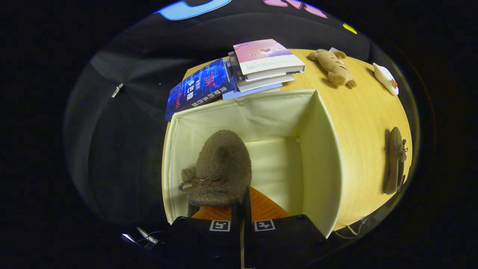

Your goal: Open the storage box then place both shoes into the box .Put the left shoe in first, then the right shoe, with the right side of both shoes facing outward in a uniform manner.

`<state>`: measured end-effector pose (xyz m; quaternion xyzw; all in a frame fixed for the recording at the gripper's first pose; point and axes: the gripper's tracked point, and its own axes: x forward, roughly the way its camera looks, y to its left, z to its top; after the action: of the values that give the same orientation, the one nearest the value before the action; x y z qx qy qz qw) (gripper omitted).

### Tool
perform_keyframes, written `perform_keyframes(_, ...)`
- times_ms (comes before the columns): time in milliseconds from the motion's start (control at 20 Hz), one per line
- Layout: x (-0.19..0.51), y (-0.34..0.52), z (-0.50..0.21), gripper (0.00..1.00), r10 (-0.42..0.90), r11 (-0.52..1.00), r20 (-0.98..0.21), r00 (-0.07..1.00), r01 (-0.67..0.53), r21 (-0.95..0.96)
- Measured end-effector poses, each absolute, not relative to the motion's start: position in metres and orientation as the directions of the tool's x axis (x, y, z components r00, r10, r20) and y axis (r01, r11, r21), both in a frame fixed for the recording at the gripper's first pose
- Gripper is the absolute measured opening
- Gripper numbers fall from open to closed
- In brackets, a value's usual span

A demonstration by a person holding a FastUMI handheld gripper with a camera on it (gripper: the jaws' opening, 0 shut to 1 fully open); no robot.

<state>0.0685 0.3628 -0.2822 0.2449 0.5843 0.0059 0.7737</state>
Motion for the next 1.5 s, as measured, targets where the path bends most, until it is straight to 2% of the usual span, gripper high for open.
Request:
perform_keyframes(100,0.067,0.369,-0.283,0.11,0.316,0.877,-0.896,0.313,0.264,0.401)
perform_keyframes(200,0.066,0.38,-0.276,0.22,0.37,0.858,-0.874,0.314,0.246,0.452)
perform_keyframes(350,0.07,0.377,-0.266,0.51,0.384,0.859,-0.858,0.342,0.21,0.468)
perform_keyframes(400,0.07,0.377,-0.262,0.55,0.392,0.857,-0.852,0.347,0.197,0.476)
perform_keyframes(450,0.069,0.376,-0.258,0.68,0.402,0.856,-0.845,0.354,0.184,0.484)
perform_keyframes(550,0.065,0.371,-0.247,0.81,0.419,0.853,-0.829,0.371,0.152,0.499)
perform_keyframes(650,0.058,0.367,-0.233,0.89,0.448,0.841,-0.808,0.383,0.128,0.526)
perform_keyframes(1050,0.044,0.297,-0.164,0.9,0.491,0.81,-0.706,0.509,0.031,0.586)
perform_keyframes(1250,0.038,0.222,-0.154,0.9,0.432,0.837,-0.685,0.586,0.023,0.547)
perform_keyframes(1500,0.017,0.117,-0.161,0.89,0.311,0.886,-0.7,0.643,0.07,0.457)
